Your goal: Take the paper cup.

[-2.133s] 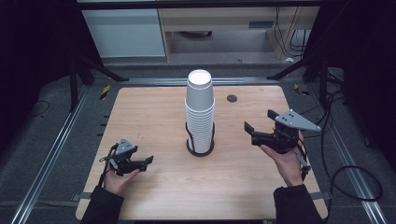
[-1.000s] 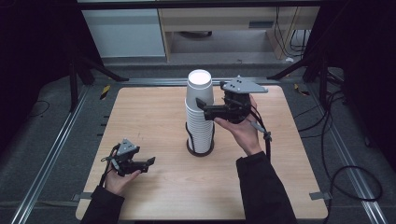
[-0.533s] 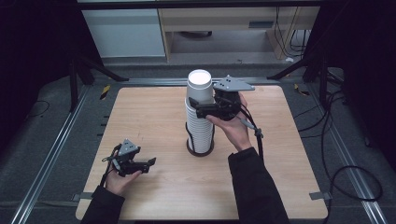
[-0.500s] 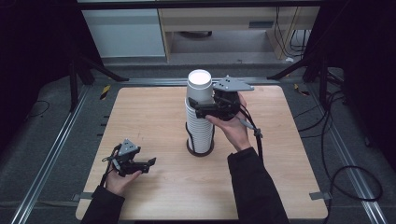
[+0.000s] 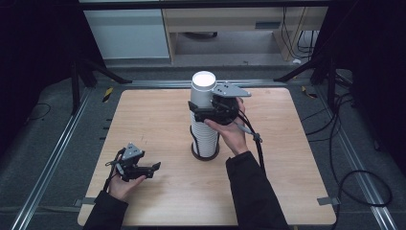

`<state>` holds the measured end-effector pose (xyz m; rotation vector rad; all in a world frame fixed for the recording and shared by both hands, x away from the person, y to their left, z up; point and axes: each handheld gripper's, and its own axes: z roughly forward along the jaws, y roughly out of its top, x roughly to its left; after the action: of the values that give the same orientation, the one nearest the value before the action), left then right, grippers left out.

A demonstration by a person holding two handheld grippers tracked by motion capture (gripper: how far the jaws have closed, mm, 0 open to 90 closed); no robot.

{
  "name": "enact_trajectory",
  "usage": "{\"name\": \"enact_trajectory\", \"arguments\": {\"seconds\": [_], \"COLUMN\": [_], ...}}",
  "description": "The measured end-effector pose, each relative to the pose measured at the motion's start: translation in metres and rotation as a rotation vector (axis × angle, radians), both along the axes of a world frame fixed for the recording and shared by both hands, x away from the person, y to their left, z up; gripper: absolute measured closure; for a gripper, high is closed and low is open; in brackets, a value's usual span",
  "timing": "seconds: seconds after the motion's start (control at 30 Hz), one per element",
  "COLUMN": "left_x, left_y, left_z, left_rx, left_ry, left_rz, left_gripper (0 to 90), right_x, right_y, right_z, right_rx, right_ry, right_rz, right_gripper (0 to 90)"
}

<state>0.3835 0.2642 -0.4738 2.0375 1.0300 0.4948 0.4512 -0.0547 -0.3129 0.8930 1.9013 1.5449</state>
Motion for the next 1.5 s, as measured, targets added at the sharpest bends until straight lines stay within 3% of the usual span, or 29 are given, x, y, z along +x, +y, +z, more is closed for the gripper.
{"name": "enact_trajectory", "arguments": {"seconds": [0.77,0.87,1.0,1.5], "left_x": [-0.001,0.0,0.0,-0.001], "left_y": [0.001,0.001,0.0,0.0], "left_z": [0.003,0.003,0.002,0.003], "left_rx": [-0.001,0.001,0.006,0.002], "left_ry": [-0.002,0.002,0.011,0.006], "left_rz": [-0.001,-0.002,-0.007,0.0], "left_gripper": [21.3,20.9,19.8,19.8], "right_x": [-0.003,-0.004,-0.005,-0.009], "right_y": [0.0,-0.002,-0.002,-0.007], "right_z": [-0.001,0.004,0.01,0.033], "right_rx": [-0.003,0.012,-0.008,0.026], "right_ry": [-0.029,-0.057,-0.056,-0.097], "right_rz": [-0.004,-0.002,-0.01,-0.005], "right_gripper": [10.7,10.9,11.3,12.3]}}
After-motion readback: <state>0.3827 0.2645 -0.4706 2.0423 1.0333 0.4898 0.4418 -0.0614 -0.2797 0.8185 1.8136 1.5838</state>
